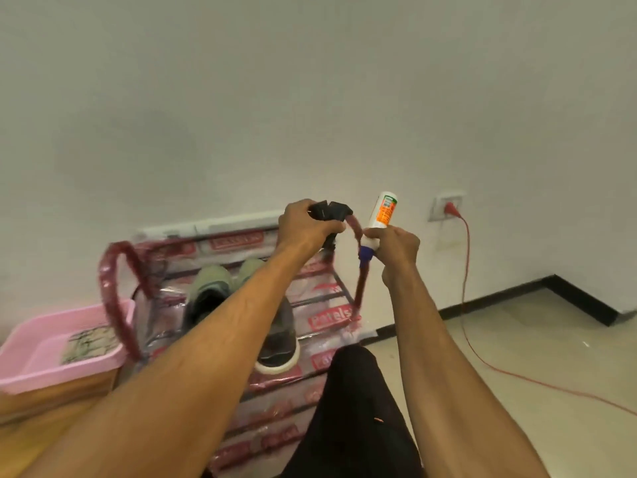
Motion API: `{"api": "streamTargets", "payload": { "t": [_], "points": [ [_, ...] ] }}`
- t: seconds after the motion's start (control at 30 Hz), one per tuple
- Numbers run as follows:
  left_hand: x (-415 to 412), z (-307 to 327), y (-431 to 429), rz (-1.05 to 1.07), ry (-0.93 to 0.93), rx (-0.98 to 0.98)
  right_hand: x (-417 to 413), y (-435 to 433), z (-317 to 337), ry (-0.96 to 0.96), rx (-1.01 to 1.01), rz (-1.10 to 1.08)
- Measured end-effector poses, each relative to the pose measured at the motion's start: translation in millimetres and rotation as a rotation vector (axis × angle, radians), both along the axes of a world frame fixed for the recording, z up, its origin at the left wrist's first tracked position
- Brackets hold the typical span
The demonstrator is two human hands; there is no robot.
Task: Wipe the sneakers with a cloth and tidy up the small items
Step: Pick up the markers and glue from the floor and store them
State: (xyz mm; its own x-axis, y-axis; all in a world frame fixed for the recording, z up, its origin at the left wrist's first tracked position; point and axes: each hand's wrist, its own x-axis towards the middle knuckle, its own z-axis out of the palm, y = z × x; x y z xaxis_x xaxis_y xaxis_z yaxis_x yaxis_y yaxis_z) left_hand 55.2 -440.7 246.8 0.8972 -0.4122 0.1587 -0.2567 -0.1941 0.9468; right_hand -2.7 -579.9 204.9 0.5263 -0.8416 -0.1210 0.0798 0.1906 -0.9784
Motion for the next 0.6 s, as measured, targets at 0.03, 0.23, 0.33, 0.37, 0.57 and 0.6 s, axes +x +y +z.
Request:
{"api": "streamTargets", "payload": {
  "t": [0.03,0.23,0.33,0.37,0.57,0.6],
  "points": [
    [2.9,6.4,16.1,0.039,-0.024,0.004,8.3,11.5,9.1,-0.026,-0.024,0.032],
    [26.8,33.9,130.9,0.315,-0.096,-0.015,60.3,116.7,50.0,-0.13,-0.096,0.344],
    [38.0,38.3,184.7,0.46,-0.113,-0.019,83.4,174.7,52.2,-0.132,-0.112,0.497],
    [41.3,37.3,199.8,0.5,-0.109,-0.026,87.4,191.2,51.0,-0.127,-0.122,0.543],
    [43.9,32.2,309.6,0.726,-0.11,-0.081,115.5,296.1,33.2,-0.06,-0.21,0.795],
    [42.3,33.1,318.4,0.736,-0.103,-0.085,118.4,301.7,31.1,-0.059,-0.242,0.792]
  ]
}}
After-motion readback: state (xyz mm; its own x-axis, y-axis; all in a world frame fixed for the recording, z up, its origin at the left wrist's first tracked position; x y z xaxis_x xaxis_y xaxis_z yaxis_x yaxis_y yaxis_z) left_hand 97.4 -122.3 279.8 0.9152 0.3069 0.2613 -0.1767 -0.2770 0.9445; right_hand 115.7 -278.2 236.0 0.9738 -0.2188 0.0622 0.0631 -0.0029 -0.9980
